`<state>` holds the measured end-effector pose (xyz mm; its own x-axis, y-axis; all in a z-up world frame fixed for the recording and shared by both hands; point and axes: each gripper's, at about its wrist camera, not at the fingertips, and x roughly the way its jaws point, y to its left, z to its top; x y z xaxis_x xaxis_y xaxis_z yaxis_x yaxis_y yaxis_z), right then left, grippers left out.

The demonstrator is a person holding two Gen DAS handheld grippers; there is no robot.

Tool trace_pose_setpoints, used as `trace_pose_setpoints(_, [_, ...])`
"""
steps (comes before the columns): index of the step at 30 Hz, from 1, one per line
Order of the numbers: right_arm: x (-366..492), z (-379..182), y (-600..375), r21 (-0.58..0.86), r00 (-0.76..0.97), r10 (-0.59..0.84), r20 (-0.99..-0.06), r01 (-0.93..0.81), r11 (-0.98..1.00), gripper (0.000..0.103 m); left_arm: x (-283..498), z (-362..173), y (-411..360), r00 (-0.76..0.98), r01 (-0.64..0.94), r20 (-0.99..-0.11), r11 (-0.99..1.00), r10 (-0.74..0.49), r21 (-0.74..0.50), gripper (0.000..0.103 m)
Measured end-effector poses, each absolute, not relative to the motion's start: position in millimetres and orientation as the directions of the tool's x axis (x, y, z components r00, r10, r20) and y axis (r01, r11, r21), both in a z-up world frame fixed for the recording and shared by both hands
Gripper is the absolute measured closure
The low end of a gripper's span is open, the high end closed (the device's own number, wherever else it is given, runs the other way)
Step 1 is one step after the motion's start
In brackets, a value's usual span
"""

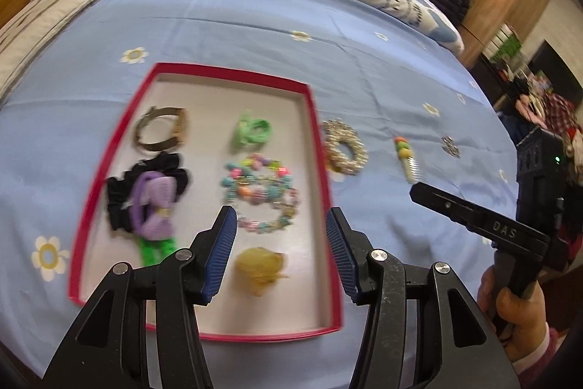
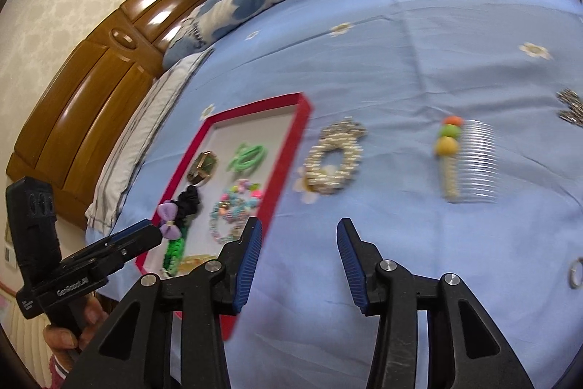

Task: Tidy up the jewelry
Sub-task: 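Move the left tool to the pearl crown hair tie while the right tool moves to the clear beaded comb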

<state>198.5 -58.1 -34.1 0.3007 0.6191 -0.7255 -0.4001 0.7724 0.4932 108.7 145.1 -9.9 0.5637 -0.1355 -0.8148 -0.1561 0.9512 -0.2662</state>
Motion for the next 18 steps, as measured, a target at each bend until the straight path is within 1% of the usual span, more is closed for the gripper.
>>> trace_pose_setpoints(8, [203,-40,-100,0.486,0.348,0.581,-0.736,-0.325,0.811,0.057,122,-8,109,0.552,-0.079,-0.817,0.964,-0.170,-0.254,0.053])
trace_pose_setpoints(10, [206,-43,-109,0.486,0.356,0.572,-0.739,-0.307,0.819,0.054,127,-8,101,0.547,-0.062,-0.819,0.968,-0.172,-0.245,0.053])
trace_pose_setpoints(14, [215,-48,-123,0.474,0.372,0.548,-0.749,-0.276,0.836,0.052,138,-11,91,0.535,-0.041,-0.826,0.972,-0.175,-0.232,0.053])
trace_pose_setpoints(17, [226,-52,-127,0.453,0.385,0.525,-0.760,-0.267,0.851,0.046,150,-15,84,0.524,-0.031,-0.833,0.973,-0.178,-0.227,0.053])
trace_pose_setpoints(18, [229,-54,-127,0.444,0.387,0.517,-0.763,-0.267,0.855,0.041,153,-16,82,0.521,-0.026,-0.834,0.974,-0.180,-0.226,0.053])
